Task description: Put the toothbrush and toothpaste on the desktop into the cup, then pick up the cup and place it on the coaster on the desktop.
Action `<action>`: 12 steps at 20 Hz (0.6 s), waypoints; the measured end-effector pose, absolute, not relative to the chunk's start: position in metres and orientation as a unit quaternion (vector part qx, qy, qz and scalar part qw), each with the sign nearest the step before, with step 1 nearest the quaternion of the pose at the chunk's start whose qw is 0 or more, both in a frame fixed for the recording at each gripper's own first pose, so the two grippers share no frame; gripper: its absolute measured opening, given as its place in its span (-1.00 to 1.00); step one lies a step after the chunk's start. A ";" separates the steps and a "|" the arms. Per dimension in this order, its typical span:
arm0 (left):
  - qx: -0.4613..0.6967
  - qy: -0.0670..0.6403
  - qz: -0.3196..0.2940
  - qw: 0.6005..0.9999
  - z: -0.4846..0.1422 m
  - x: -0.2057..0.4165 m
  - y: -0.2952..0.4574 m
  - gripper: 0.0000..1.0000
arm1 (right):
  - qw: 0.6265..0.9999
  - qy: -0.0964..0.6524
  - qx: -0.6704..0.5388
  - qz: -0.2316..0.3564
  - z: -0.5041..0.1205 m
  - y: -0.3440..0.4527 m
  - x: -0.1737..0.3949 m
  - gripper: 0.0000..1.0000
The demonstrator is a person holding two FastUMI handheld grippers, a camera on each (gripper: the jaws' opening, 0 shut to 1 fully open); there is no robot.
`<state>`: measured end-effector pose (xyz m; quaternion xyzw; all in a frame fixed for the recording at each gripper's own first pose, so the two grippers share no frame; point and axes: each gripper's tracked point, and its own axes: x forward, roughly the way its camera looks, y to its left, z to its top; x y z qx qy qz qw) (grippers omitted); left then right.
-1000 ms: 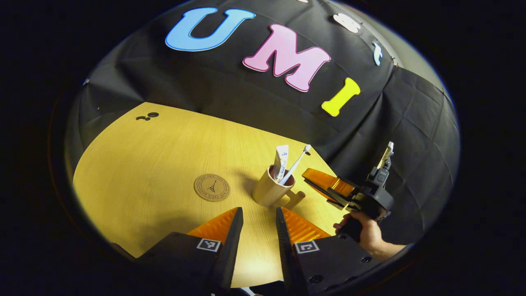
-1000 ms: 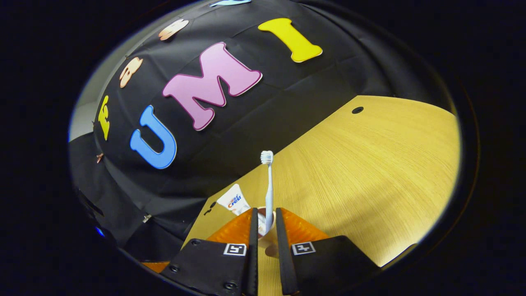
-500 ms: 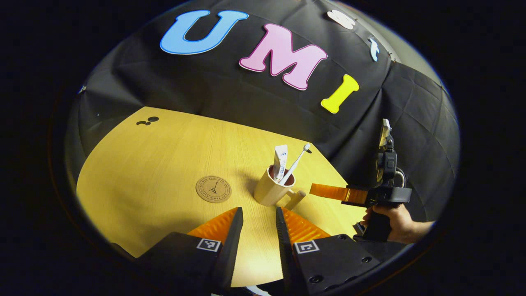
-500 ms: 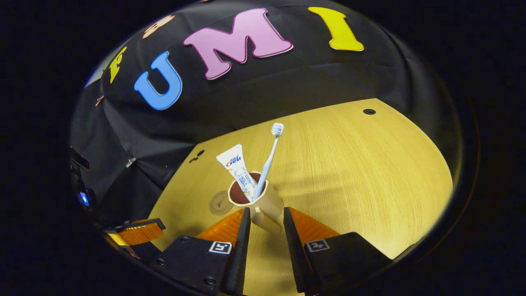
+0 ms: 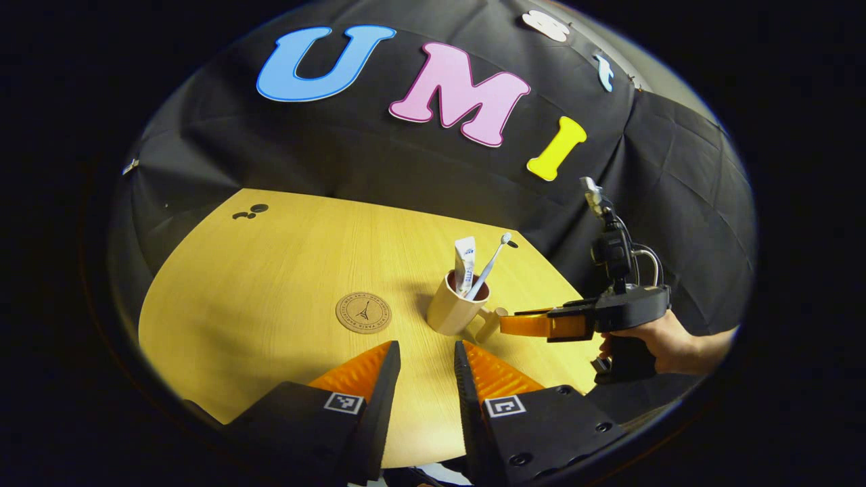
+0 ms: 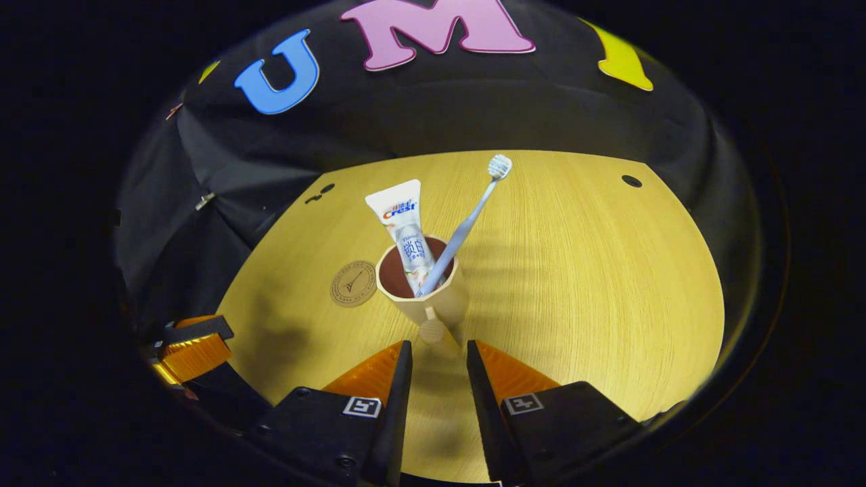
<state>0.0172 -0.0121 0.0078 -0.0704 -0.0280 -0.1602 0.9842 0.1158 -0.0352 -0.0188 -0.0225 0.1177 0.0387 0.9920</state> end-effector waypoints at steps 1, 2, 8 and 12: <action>-0.070 -0.028 -0.159 0.984 0.007 0.017 -0.010 0.02 | 0.990 0.130 -0.032 0.037 -0.021 -0.035 0.120 0.01; -0.070 -0.027 -0.157 0.985 0.006 0.017 -0.007 0.02 | 0.989 0.139 -0.042 0.034 -0.022 -0.035 0.124 0.01; -0.086 -0.024 -0.143 0.986 0.002 0.018 0.011 0.02 | 0.978 0.191 -0.084 0.026 -0.032 -0.032 0.155 0.01; -0.091 -0.019 -0.133 0.987 -0.005 0.022 0.022 0.02 | 0.967 0.231 -0.107 0.025 -0.045 -0.033 0.170 0.00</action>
